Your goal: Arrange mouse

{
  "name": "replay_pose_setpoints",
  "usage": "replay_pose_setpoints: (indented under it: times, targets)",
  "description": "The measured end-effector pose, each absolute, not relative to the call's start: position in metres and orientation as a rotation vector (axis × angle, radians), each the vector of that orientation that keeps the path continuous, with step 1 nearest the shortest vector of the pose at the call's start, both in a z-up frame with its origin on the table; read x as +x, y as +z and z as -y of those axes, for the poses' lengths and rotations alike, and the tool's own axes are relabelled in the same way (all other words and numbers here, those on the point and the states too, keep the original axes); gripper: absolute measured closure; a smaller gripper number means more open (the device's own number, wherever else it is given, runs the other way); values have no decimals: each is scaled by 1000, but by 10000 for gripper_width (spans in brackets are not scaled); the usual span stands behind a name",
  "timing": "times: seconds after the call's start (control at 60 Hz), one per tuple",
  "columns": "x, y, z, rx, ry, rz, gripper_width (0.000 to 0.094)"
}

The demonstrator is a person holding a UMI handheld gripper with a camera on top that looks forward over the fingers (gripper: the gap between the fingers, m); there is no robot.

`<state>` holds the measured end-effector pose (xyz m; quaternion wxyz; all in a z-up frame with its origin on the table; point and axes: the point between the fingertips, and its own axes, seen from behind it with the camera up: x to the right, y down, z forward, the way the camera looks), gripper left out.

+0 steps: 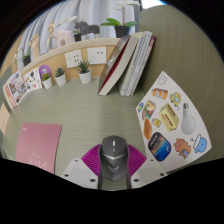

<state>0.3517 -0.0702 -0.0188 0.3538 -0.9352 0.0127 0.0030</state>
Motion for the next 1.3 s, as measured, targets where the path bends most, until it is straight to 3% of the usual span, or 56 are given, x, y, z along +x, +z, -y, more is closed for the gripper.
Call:
replay_pose_setpoints:
  times: [0.183,0.233,0.3,0.5,0.583,0.667,0.783,0.983,1.1,1.2,1.3]
  targets:
    - [352,-17,71,-2470,-14,-34,613]
    - [352,-4,67,-2461,-19,-53,614]
    - [346,40,55,-2399,-11,-92,612]
    - [281,222,22,-2112,28,-109,612]
    - [230,271,24,-2039,56,-60,613]
    - [178,293,31,-2002,81,-12,614]
    - [119,252,39,-2055,83,53,615]
    - [71,82,62,-2307,100,80,616]
    - [65,15,76,-2415,79,78,615]
    - [69,-13,85,-2462,69,53,579]
    - [70,-14,86,-2433,45,57,517]
